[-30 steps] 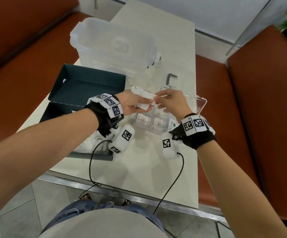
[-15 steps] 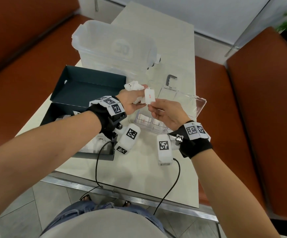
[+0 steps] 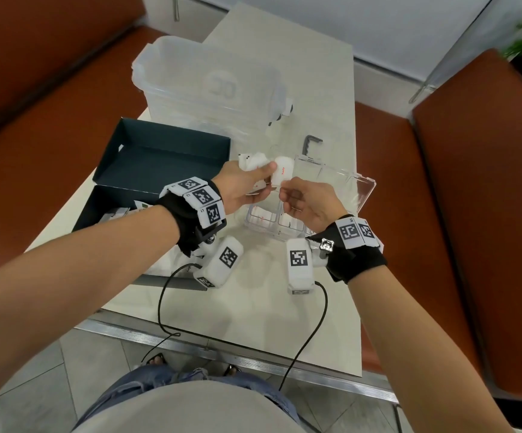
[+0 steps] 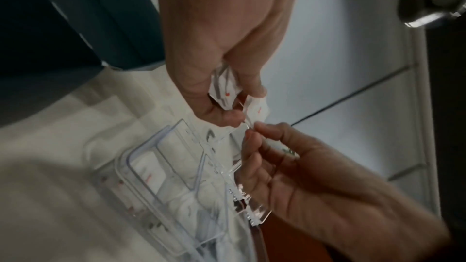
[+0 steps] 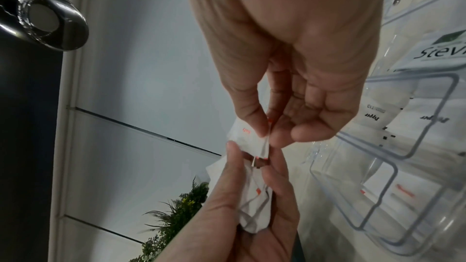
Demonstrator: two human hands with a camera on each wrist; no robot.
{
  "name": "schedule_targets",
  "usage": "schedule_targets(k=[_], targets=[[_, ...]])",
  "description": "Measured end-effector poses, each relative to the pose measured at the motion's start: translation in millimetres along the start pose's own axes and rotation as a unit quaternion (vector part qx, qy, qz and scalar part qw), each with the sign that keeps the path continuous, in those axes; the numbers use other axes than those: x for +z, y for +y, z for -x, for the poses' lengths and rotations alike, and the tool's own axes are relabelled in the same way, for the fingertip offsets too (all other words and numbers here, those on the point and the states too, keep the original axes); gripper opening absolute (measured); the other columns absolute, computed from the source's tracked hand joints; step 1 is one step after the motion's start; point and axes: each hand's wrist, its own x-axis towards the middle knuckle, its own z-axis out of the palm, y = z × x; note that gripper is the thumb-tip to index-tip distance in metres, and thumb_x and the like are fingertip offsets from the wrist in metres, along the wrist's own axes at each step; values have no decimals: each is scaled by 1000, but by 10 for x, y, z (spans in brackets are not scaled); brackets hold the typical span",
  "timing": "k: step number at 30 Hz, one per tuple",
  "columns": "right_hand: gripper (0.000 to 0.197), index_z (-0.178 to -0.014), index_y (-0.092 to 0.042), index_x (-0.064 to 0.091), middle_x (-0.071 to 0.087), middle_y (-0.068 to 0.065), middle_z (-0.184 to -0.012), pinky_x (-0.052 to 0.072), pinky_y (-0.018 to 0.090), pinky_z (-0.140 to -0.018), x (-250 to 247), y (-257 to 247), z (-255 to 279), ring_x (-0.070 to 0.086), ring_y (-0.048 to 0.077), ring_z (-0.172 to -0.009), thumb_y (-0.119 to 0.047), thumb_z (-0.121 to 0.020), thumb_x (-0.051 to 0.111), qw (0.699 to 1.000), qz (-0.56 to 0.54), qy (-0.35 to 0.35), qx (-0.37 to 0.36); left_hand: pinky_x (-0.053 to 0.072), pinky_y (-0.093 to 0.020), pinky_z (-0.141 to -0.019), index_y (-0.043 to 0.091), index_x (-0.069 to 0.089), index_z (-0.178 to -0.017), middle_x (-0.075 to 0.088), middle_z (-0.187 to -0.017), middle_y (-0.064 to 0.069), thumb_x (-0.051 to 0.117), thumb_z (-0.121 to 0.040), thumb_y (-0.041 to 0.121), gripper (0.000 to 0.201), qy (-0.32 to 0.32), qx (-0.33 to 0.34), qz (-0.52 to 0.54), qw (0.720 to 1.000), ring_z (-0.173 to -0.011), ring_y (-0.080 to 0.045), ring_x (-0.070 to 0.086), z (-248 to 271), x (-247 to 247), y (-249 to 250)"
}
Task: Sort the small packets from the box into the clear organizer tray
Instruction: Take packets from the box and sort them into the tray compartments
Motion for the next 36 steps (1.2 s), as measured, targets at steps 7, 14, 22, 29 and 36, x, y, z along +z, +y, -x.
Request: schedule_targets(k=[7,14,22,29,36], targets=[[11,-95,-16,67,68,-2,-83,44,20,-56,-29,-118,-58,61,10,-65,-18,-85,70,971,215,12,-101,57,-23,-61,-3,61,-114,67,-100,-17,70,-87,3,29,1,61,-120,991,-77,-22,66,30,16,27],[20,-102,-11,74,67,-3,-79,39,-2,-63,47,-337,-180,57,-12,-63,-9,-82,71,859,435,-33,-266,56,-21,-61,3,65,-106,70,-92,-11,72,-86,11,22,-34,69,-233,969,-69,-14,67,48,-55,127],[19,-99,-13,75,72,6,-100,45,40,-98,171,-108,-315,62,24,-106,-8,-82,69,834,516,18,-195,55,-18,-58,0,68,-104,70,-94,-14,70,-88,9,18,28,69,-200,977,-75,-17,65,47,-275,189],[21,-100,-25,71,69,-2,-101,22,45,-100,318,212,-412,56,22,-105,-15,-83,63,709,689,39,-142,54,-21,-65,-3,67,-112,69,-98,-15,69,-89,9,26,30,65,-178,981,-79,-18,63,94,-286,216],[31,-120,-34,61,65,-4,-110,20,46,-103,296,339,-499,43,25,-118,-24,-92,55,585,792,19,-173,54,-21,-65,-4,65,-114,68,-99,-15,69,-89,10,29,26,52,-163,985,-79,-17,64,104,-301,208]])
